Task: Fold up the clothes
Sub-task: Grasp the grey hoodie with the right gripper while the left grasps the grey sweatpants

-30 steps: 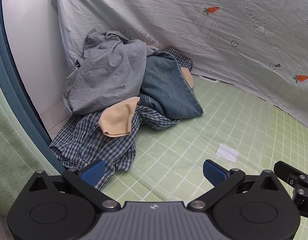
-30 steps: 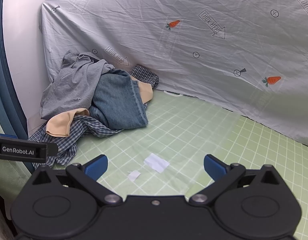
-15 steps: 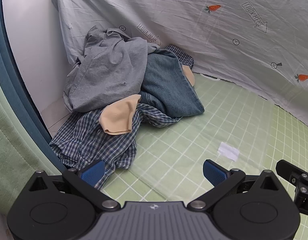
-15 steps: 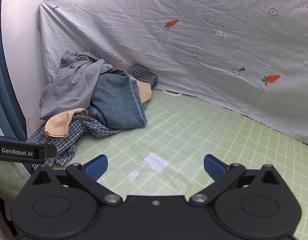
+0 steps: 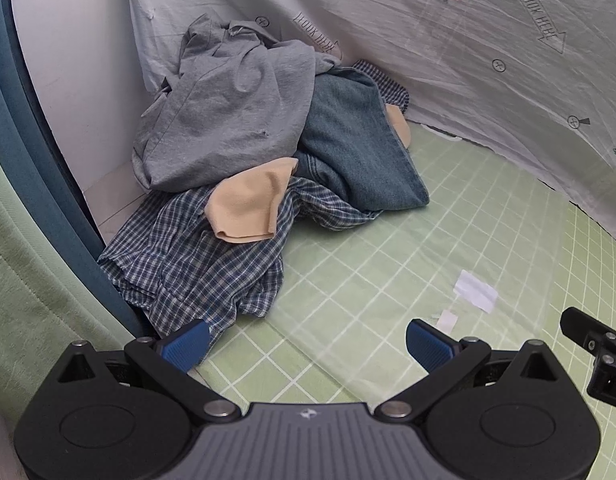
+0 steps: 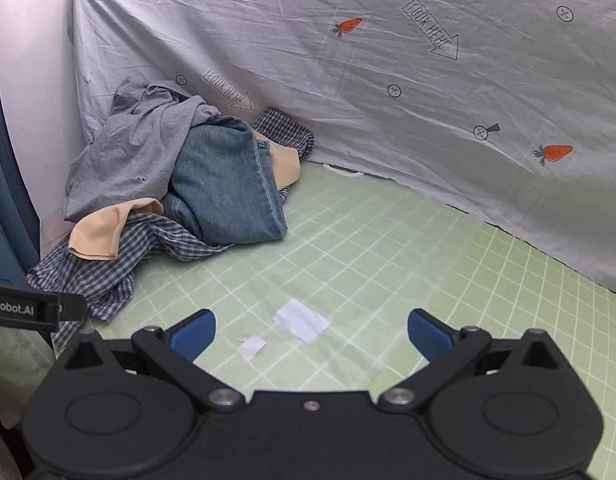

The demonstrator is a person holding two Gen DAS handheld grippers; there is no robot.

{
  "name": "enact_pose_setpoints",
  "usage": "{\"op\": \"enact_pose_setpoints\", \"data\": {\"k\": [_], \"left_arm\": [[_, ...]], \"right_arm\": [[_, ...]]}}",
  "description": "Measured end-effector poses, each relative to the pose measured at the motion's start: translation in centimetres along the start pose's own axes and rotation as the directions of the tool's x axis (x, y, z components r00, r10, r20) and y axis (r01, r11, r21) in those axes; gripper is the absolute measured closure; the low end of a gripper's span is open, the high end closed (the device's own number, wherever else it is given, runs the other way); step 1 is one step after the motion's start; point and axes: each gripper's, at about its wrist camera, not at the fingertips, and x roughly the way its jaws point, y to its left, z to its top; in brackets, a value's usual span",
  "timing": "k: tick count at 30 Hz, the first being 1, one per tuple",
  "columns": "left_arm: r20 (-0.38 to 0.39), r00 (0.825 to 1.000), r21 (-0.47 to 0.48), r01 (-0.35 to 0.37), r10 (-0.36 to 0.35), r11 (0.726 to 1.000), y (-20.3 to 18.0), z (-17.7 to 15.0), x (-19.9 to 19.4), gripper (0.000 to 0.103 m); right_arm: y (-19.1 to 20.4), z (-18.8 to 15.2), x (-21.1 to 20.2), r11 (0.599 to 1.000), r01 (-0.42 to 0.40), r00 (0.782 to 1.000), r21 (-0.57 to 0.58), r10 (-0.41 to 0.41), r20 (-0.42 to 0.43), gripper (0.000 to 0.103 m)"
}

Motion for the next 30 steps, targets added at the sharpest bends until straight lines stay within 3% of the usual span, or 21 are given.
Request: {"op": "enact_pose_setpoints", "data": {"k": [5, 9, 14, 17, 21, 26, 29, 30], "left_arm": [[-0.038, 0.999, -0.133, -0.018, 0.014, 0.991, 2.1, 4.7, 3.9, 0.0], [-0.035, 0.999, -0.263, -0.027, 0.018, 0.965, 4.5, 9.4, 7.4, 0.0], [-0.005, 0.996, -0.445, -0.079, 0.086, 0.892, 8.9, 15.9, 13.0, 0.0], [-0.018, 0.993, -0.508, -0.108, 0.115, 0.855, 11.5, 19.0, 16.2, 0.0], [-0.033, 0.987, -0.564, -0.148, 0.157, 0.812, 14.6, 22.9, 20.0, 0.0], [-0.029, 0.99, -0.581, -0.129, 0.138, 0.803, 16.3, 26.8, 23.5, 0.0], [-0.046, 0.992, -0.6, -0.125, 0.122, 0.79, 16.4, 27.7, 24.9, 0.0], [-0.046, 0.991, -0.607, -0.126, 0.123, 0.785, 16.4, 27.8, 25.1, 0.0]], "right_arm": [[-0.2, 4.3, 4.5, 0.997, 0.003, 1.0, -0.082, -0.005, -0.025, 0.0], [1.7, 9.0, 9.7, 0.983, -0.041, 0.999, -0.178, 0.038, -0.023, 0.0], [5.6, 15.7, 18.2, 0.939, -0.121, 0.992, -0.323, 0.127, -0.002, 0.0], [8.7, 20.0, 23.3, 0.905, -0.157, 0.984, -0.396, 0.176, 0.013, 0.0], [12.5, 26.1, 28.6, 0.881, -0.286, 0.949, -0.377, 0.315, 0.017, 0.0], [15.8, 30.0, 34.2, 0.863, -0.44, 0.896, -0.25, 0.439, -0.062, 0.001], [17.6, 31.6, 37.4, 0.845, -0.511, 0.859, -0.157, 0.498, -0.116, 0.016], [18.2, 32.1, 38.5, 0.837, -0.533, 0.845, -0.124, 0.518, -0.132, 0.028]]}}
